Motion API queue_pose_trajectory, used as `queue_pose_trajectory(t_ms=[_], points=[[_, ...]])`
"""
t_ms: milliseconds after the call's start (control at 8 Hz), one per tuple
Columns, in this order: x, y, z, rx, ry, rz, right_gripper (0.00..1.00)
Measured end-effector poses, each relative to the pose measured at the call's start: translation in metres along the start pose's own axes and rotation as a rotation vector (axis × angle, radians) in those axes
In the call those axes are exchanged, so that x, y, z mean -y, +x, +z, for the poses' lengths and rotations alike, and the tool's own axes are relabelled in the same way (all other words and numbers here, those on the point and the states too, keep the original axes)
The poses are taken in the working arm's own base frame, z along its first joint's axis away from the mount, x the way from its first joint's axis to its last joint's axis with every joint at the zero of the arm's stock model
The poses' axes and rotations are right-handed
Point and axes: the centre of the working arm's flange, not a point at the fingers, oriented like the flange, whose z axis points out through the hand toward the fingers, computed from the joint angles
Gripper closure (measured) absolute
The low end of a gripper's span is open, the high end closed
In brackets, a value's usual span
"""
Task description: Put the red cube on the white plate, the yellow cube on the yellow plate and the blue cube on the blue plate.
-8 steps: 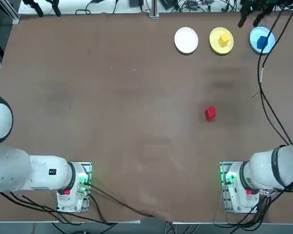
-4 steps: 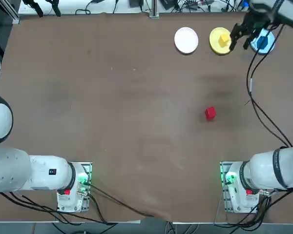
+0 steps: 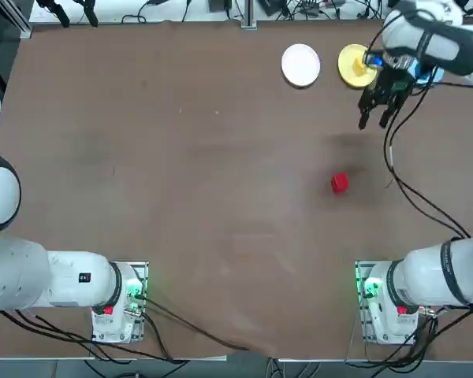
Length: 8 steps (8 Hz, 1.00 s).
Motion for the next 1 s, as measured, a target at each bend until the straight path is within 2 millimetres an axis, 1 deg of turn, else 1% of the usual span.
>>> queue_pose_trajectory(t_ms=[125, 250, 375, 500, 750, 875, 1000], points=[[0.018, -0.005, 0.030, -0.009, -0.021, -0.029, 0.00], [0.029, -0.016, 0.063, -0.030, -0.045, -0.049, 0.00], [0.034, -0.029, 0.090, -0.050, -0.063, -0.064, 0.00], [0.037, -0.037, 0.110, -0.074, -0.077, -0.079, 0.00], [0.039, -0.045, 0.144, -0.146, -0.093, -0.080, 0.00], [0.041, -0.046, 0.154, -0.168, -0.096, -0.059, 0.00], [0.049, -0.046, 0.160, -0.181, -0.099, -0.042, 0.00]])
